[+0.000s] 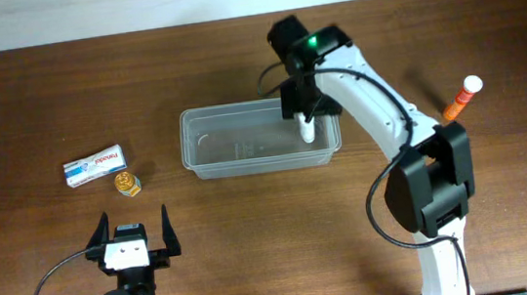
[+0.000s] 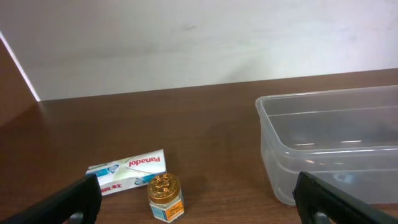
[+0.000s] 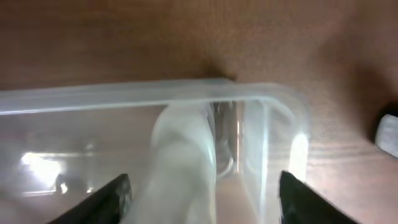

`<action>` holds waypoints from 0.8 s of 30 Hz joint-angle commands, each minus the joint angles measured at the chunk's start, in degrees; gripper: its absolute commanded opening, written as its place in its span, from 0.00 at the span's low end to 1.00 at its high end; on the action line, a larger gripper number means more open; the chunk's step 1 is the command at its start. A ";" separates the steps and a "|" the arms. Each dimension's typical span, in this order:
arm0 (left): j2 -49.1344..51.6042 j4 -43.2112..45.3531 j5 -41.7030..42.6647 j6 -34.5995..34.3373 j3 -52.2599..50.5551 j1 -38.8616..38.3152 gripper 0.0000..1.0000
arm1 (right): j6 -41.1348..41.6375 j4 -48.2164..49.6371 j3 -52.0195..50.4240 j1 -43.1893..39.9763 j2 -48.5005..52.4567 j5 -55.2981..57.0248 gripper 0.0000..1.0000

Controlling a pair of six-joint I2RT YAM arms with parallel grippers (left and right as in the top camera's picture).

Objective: Pack container
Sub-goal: 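Lower the spray bottle into the container's right end and release, then move the right gripper to the dark brown bottle and grasp it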

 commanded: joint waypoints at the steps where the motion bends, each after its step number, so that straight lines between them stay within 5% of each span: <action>1: -0.44 -0.28 0.07 0.92 -0.15 -0.22 0.99 | -1.05 -3.50 7.87 -0.22 -1.53 -0.11 0.70; 13: -0.44 -0.28 0.07 0.92 -0.15 -0.22 0.99 | -5.31 -18.73 28.52 -2.27 -1.55 -0.09 0.82; 24: -0.44 -0.28 0.07 0.92 -0.15 -0.22 0.99 | -11.15 -22.71 29.40 -16.11 -1.66 -7.45 0.91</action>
